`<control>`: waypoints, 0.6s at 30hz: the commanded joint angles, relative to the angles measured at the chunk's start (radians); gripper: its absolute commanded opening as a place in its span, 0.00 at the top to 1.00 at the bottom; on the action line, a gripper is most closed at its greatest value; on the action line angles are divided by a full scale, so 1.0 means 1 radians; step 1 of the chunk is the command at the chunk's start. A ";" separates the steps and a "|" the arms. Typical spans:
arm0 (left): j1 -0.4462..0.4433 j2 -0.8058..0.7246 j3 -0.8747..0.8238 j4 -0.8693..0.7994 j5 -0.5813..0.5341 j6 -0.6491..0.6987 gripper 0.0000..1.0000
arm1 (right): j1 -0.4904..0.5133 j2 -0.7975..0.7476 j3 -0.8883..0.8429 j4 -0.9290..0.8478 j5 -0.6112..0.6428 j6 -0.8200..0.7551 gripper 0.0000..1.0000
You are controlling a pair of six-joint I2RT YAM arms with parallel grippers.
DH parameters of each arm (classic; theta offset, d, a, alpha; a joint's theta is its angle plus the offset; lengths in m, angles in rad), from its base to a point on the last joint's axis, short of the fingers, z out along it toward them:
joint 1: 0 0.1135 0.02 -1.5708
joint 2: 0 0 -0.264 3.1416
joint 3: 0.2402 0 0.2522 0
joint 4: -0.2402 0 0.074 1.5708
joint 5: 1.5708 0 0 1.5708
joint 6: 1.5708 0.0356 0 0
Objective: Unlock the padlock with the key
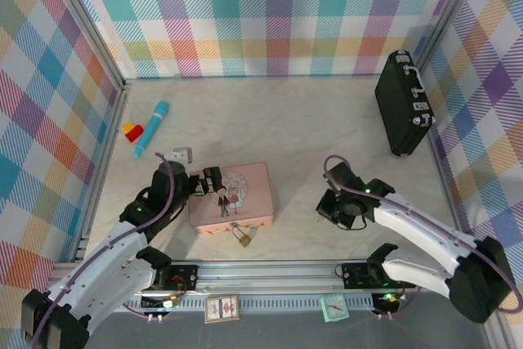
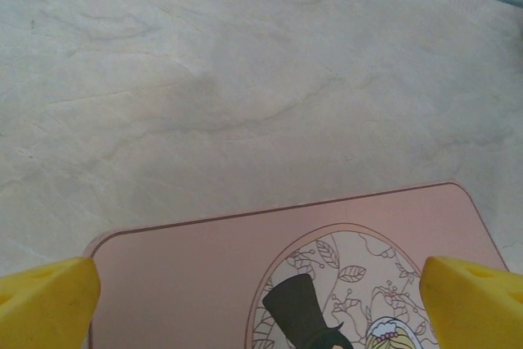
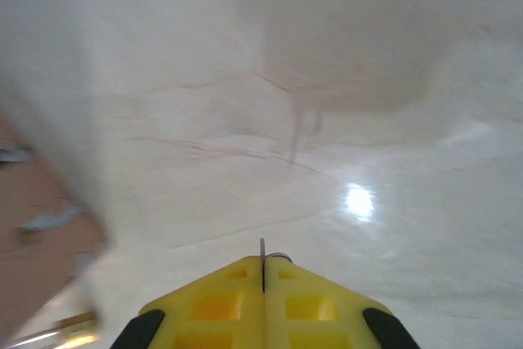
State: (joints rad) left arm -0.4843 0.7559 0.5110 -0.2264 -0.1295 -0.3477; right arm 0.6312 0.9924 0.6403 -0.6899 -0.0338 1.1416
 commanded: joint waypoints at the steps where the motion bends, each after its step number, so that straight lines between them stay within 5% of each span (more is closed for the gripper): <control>1: -0.011 0.024 0.011 0.086 0.107 0.017 0.00 | -0.069 -0.104 -0.063 0.330 -0.108 0.045 1.00; 11: -0.038 0.238 0.227 0.210 0.404 -0.214 0.05 | -0.085 -0.096 -0.253 1.222 -0.025 0.042 1.00; 18: -0.059 0.281 0.240 0.411 0.439 -0.438 0.14 | -0.056 0.057 -0.254 1.566 0.012 0.041 1.00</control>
State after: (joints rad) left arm -0.5282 1.0321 0.7425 0.0509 0.2611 -0.6556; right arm 0.5591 1.0145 0.3813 0.5854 -0.0513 1.1713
